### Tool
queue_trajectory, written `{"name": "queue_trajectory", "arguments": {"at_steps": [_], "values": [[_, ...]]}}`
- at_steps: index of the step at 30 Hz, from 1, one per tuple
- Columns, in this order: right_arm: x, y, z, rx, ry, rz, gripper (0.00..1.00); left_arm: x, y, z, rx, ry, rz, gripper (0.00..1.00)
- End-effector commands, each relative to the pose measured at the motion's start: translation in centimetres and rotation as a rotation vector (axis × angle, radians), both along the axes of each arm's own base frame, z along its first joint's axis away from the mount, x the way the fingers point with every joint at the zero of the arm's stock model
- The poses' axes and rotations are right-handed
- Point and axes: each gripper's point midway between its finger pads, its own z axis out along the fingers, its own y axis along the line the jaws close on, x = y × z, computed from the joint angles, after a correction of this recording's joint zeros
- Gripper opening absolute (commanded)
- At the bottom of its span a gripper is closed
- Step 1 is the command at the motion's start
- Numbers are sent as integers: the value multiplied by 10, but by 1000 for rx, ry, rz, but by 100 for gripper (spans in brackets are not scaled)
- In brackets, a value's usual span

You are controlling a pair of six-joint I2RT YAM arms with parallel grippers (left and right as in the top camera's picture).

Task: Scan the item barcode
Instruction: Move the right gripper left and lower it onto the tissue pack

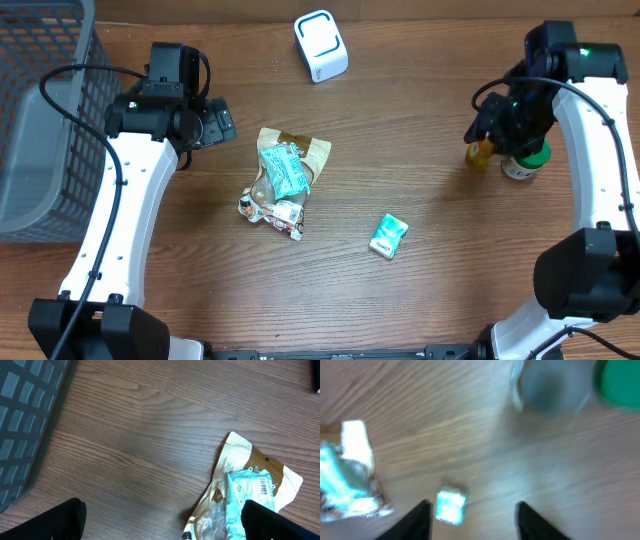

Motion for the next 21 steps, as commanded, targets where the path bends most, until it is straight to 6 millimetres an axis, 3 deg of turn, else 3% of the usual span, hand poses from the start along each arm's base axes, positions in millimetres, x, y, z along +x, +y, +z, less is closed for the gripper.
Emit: {"name": "queue_trajectory", "arguments": {"at_steps": [1,6,13,21], "values": [[-15,17,1,71,41,15,37,2,-1,4,13,-7,-25,100],[-38,37,-22,93,144,58,36,2,-1,4,13,-8,-25,100],[-59,94,-59,130,200,185,37,2,-1,4,13,-8,-25,99],[-79,145,-110,109,203,223,38,2,-1,4,13,-8,-25,100]]}}
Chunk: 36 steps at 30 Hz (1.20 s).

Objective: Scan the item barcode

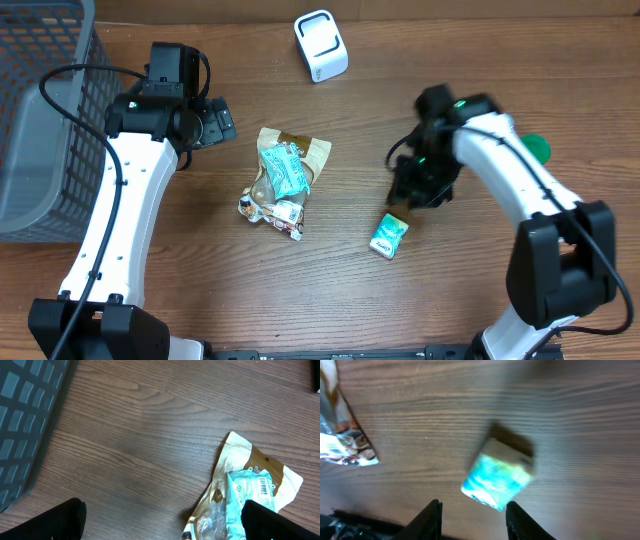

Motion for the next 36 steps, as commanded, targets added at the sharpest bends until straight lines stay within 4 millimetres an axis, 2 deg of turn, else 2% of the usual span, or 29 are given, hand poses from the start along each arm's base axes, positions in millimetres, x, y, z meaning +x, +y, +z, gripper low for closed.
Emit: {"name": "queue_trajectory", "arguments": {"at_steps": [1,5,7,8,9,13,15,18,25,28,36], "values": [[-11,17,-10,3,1,-28,39,2,-1,4,13,-8,-25,100],[-16,31,-26,2,-16,-30,39,2,-1,4,13,-8,-25,100],[-18,36,-30,7,-19,-38,44,2,-1,4,13,-7,-25,100],[-19,37,-32,5,-15,-49,56,2,-1,4,13,-8,-25,100],[-20,37,-33,0,-7,-65,62,2,-1,4,13,-8,-25,100],[-22,38,-33,-2,12,-102,67,2,-1,4,13,-8,-25,100],[-23,40,-32,4,25,-119,77,2,-1,4,13,-8,-25,100],[-25,40,-32,11,36,-119,84,2,-1,4,13,-8,-25,100],[-28,39,-31,5,47,-120,86,2,-1,4,13,-8,-25,100],[-28,34,-29,-3,63,-137,82,2,-1,4,13,-8,-25,100],[-22,10,-5,-33,114,-195,79,2,-1,4,13,-8,-25,100]]}}
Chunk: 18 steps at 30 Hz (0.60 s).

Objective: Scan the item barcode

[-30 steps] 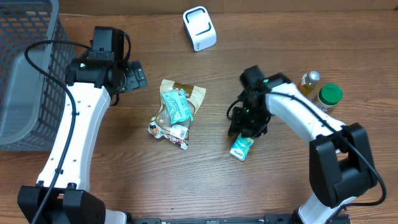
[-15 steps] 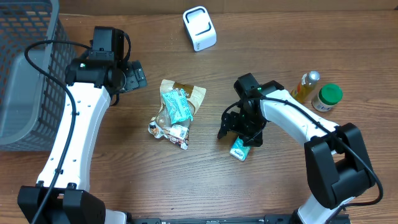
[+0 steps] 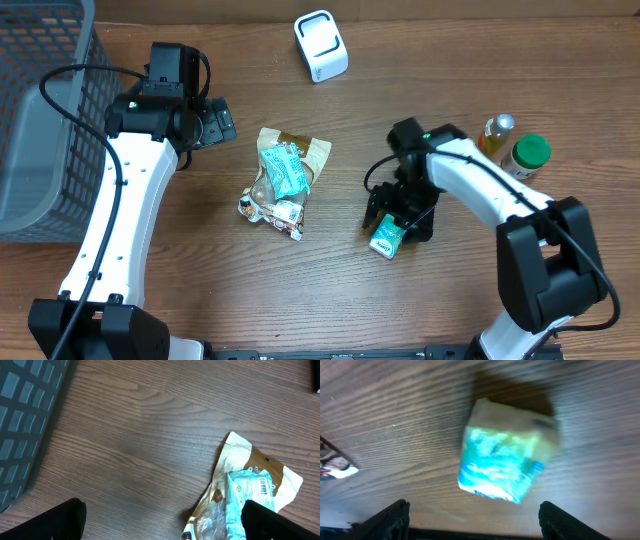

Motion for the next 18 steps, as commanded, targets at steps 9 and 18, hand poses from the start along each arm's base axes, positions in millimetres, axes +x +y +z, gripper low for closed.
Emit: {"name": "queue_trajectory", "arguments": {"at_steps": [9,18], "values": [[0,-25,3,-85,3,-43,51,2,-1,4,13,-8,-25,99],[-11,-28,-25,-108,17,-104,27,2,-1,4,13,-8,-25,99]]}}
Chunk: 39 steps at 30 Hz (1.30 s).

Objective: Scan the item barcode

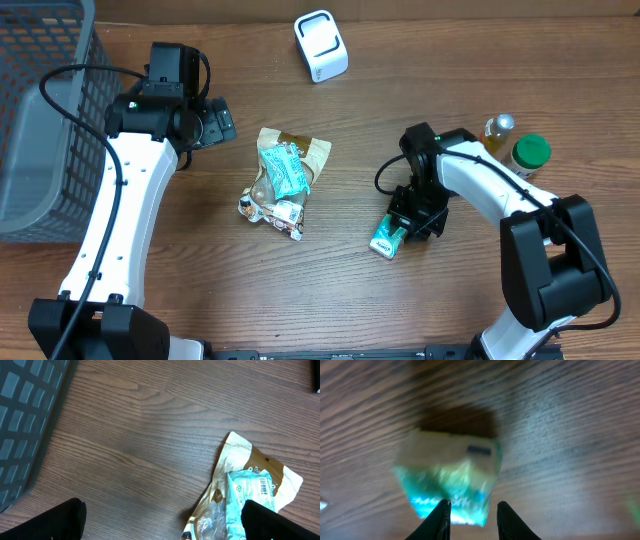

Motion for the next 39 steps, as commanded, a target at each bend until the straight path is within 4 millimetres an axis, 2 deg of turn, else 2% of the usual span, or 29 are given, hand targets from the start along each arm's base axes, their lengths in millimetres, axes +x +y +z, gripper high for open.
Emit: {"name": "queue_trajectory", "arguments": {"at_steps": [1,3,5,9,13,16,21,24,27,28,29,31,32,35,39], "values": [[-5,-2,-4,-16,-6,-26,27,2,-1,4,13,-8,-25,100],[-4,-1,-7,-15,-14,-39,26,2,-1,4,13,-7,-25,100],[6,6,-9,24,-51,-46,22,2,-1,4,13,-8,-25,99],[28,19,-9,73,-121,-112,13,2,-1,4,13,-8,-25,100],[52,27,-9,92,-191,-218,11,2,-1,4,13,-8,-25,100],[71,33,-7,120,-251,-265,15,2,-1,4,13,-8,-25,100],[94,42,11,175,-316,-260,31,2,-1,4,13,-8,-25,100],[105,44,27,188,-361,-189,42,2,-1,4,13,-8,-25,100],[114,46,39,202,-413,-107,44,2,-1,4,13,-8,-25,100],[116,48,41,210,-435,-66,43,2,-1,4,13,-8,-25,100],[116,50,42,215,-447,-36,35,2,-1,4,13,-8,-25,100],[113,55,41,218,-444,-18,11,2,-1,4,13,-8,-25,100],[110,59,41,220,-443,-5,4,2,-1,4,13,-8,-25,99],[108,73,41,203,-471,44,4,2,-1,4,13,-8,-25,100],[114,86,37,91,-573,87,4,2,-1,4,13,-8,-25,100]]}}
